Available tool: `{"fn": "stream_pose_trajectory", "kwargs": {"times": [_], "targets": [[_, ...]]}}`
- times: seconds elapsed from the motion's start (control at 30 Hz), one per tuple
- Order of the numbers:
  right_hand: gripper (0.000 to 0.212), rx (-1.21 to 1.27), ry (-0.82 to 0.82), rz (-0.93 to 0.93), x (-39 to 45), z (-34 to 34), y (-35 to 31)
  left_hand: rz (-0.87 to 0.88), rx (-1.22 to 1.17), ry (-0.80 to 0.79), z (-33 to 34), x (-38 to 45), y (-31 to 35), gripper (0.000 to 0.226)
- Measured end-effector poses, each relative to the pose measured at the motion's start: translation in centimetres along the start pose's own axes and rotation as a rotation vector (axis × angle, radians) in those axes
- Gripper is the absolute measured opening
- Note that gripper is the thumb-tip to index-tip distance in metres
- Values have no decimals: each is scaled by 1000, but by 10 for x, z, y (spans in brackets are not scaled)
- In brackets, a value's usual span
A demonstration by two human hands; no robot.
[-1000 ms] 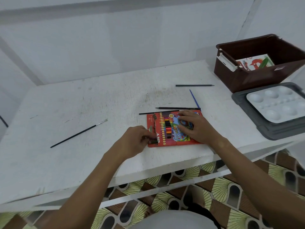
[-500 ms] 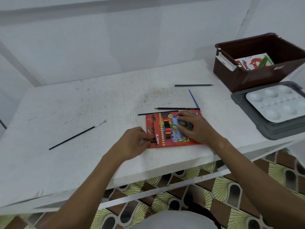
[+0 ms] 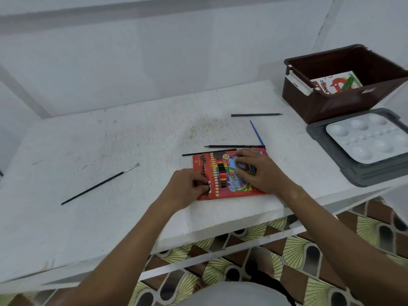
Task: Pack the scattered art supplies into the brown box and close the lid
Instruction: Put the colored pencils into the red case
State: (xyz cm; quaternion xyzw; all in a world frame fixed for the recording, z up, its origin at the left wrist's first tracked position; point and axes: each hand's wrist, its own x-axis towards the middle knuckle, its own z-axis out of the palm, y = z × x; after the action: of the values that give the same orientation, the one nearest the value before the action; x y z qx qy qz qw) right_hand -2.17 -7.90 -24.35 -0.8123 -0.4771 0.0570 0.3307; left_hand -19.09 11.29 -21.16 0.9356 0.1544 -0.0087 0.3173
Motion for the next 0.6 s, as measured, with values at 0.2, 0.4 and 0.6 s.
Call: {"fn": "stream_pose_trajectory", "kwargs": {"times": [0.2, 0.4, 0.6], "targets": [[40, 7, -3, 11, 0, -1, -2, -18, 21, 17, -4, -2, -7, 20], [40, 9, -7, 17, -1, -1, -2, 39, -18, -16, -4, 1, -5, 20], [39, 3, -32, -3, 0, -4, -2, 19, -7, 20, -30, 28, -3, 11]]}}
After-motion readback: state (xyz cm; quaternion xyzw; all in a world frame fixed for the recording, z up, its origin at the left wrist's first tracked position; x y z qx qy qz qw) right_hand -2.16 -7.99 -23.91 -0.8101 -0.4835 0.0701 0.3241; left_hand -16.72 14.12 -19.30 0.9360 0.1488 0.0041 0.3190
